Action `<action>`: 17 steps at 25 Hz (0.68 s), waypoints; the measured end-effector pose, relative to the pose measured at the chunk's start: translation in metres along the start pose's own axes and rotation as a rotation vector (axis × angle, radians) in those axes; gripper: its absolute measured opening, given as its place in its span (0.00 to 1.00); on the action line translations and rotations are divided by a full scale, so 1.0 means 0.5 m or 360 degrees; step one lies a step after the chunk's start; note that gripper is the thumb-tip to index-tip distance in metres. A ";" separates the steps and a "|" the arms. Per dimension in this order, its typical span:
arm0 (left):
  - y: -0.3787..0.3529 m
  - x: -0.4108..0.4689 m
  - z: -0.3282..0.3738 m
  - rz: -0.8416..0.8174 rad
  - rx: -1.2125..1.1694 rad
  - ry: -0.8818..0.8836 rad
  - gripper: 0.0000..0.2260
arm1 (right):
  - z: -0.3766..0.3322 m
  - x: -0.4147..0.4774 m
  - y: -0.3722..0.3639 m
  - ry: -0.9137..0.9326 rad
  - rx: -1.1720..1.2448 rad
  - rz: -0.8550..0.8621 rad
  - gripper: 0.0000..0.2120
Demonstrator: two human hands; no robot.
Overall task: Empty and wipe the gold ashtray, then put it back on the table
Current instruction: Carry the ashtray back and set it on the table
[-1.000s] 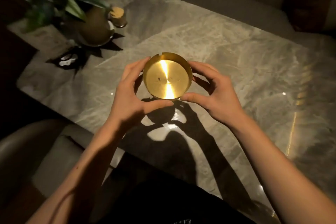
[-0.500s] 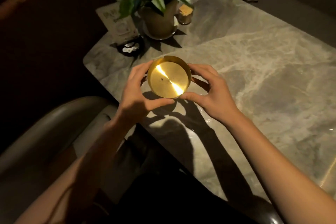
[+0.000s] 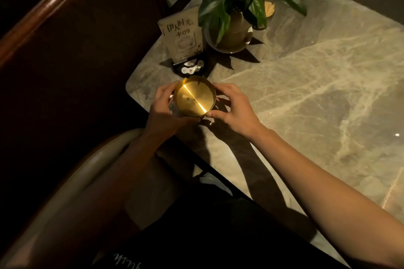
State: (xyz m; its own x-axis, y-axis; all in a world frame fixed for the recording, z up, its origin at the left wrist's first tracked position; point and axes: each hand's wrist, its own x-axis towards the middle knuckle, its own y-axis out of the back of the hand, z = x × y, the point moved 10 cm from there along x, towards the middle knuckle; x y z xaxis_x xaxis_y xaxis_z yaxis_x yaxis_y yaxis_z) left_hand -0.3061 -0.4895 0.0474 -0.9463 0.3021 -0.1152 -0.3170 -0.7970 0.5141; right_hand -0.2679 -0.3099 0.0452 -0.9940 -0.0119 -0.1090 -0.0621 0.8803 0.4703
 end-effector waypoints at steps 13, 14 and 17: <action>-0.014 0.107 -0.170 -0.0198 0.0262 0.0126 0.45 | 0.066 0.099 -0.120 -0.0214 -0.0253 -0.0092 0.36; -0.011 0.107 -0.180 -0.0190 0.0280 0.0157 0.45 | 0.063 0.102 -0.126 -0.0212 -0.0287 -0.0106 0.36; -0.003 0.103 -0.193 -0.0170 0.0292 0.0208 0.45 | 0.068 0.110 -0.147 -0.0215 -0.0331 -0.0143 0.35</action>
State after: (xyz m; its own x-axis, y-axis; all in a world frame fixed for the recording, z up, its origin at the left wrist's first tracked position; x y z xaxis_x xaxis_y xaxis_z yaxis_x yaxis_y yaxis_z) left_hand -0.3604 -0.5230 -0.0414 -0.9119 0.3000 -0.2803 -0.4104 -0.6523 0.6373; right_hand -0.3150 -0.3590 -0.0252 -0.9635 -0.0100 -0.2675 -0.1805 0.7622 0.6217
